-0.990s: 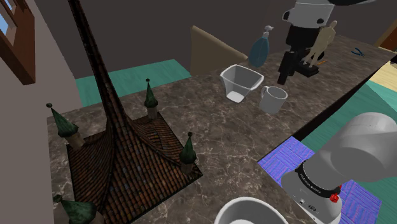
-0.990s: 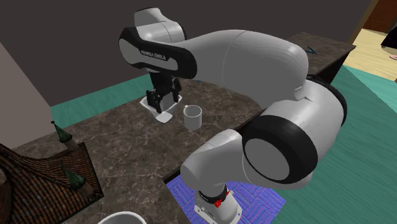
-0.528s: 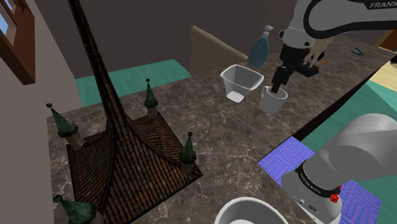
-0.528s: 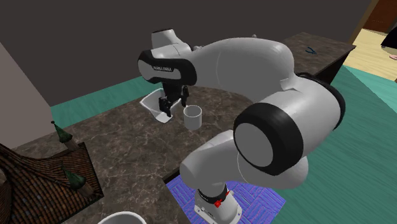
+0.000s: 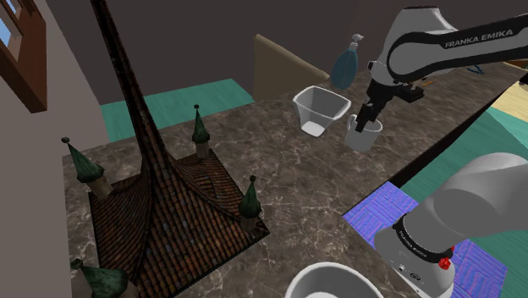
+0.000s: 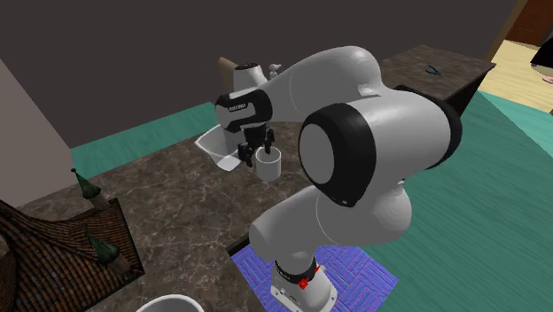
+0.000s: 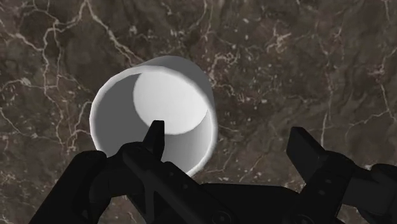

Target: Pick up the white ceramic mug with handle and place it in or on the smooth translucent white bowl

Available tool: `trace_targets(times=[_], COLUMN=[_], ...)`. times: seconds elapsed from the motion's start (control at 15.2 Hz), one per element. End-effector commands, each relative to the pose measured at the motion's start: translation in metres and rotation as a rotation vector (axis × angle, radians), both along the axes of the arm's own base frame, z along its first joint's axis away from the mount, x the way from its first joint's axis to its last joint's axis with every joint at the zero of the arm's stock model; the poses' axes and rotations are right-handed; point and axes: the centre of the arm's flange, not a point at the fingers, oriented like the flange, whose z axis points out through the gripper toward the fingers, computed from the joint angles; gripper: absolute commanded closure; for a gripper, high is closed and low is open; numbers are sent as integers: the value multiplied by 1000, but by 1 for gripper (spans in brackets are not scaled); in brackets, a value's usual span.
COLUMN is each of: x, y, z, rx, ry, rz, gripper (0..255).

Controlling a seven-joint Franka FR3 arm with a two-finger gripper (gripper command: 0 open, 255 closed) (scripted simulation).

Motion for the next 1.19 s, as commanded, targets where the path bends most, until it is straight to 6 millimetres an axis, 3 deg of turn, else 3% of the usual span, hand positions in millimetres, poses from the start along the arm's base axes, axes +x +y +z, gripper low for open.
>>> trace_targets(times=[0.0,0.4,0.92,0.99,1.12], x=[2,0,0,0,0], y=[-8,-9,-9,-9,-9], z=[-12,-47,-47,-47,-47], rx=[-3,-3,-3,-3,-3], ry=[-7,-7,-7,-7,-7], rz=[-4,-4,-4,-4,-4], gripper=[0,0,0,255,255])
